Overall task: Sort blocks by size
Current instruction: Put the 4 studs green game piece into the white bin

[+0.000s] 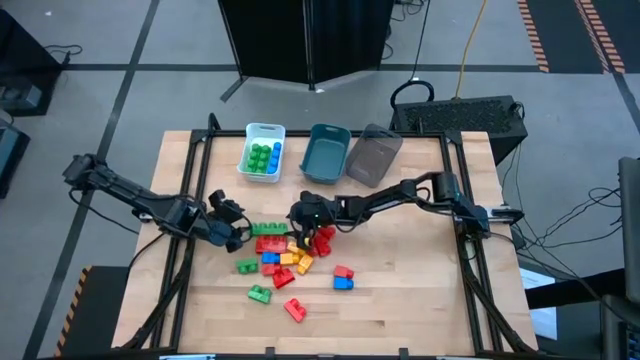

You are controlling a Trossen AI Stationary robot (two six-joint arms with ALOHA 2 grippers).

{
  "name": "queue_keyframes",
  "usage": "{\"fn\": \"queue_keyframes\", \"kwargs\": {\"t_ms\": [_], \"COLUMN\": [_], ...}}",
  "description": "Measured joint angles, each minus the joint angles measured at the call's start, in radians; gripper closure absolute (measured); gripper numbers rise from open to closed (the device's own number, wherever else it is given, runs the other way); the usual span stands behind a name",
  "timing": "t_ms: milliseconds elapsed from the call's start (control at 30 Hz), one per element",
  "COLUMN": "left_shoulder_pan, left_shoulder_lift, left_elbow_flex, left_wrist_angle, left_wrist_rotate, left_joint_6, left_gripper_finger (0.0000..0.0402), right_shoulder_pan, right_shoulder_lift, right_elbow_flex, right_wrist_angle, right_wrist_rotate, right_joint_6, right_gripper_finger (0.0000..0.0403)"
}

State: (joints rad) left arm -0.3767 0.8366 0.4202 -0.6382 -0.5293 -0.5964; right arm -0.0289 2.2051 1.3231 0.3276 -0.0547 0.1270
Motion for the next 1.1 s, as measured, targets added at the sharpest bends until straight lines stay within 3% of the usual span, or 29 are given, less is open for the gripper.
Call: {"fn": "queue_keyframes", "kwargs": {"t_ms": [300, 400, 767, 1100], "left_shoulder_pan": [-0.002, -0.002, 0.012, 0.019], "left_shoulder_lift": [0.095, 0.136, 0.240, 0.278], "left_elbow_flex": [-0.049, -0.089, -0.102, -0.103], "left_wrist_angle": [0.013, 0.125, 0.338, 0.401], "left_wrist_rotate": [0.023, 0.029, 0.015, 0.005], "left_joint_6": [-0.079, -0.084, 0.028, 0.034], "left_gripper_finger": [0.0149, 0.0149, 0.0149, 0.0149], "right_shoulder_pan": [0.035, 0.042, 0.033, 0.029], "right_shoulder_lift": [-0.047, -0.074, -0.098, -0.085], "right_elbow_flex": [0.000, 0.000, 0.000, 0.000], "right_wrist_angle": [-0.044, -0.080, -0.188, -0.208], "right_wrist_rotate": [0.001, 0.002, 0.076, 0.081], "right_joint_6": [-0.015, -0.019, -0.042, -0.013], "right_gripper_finger": [0.0149, 0.0149, 0.0149, 0.0149]}}
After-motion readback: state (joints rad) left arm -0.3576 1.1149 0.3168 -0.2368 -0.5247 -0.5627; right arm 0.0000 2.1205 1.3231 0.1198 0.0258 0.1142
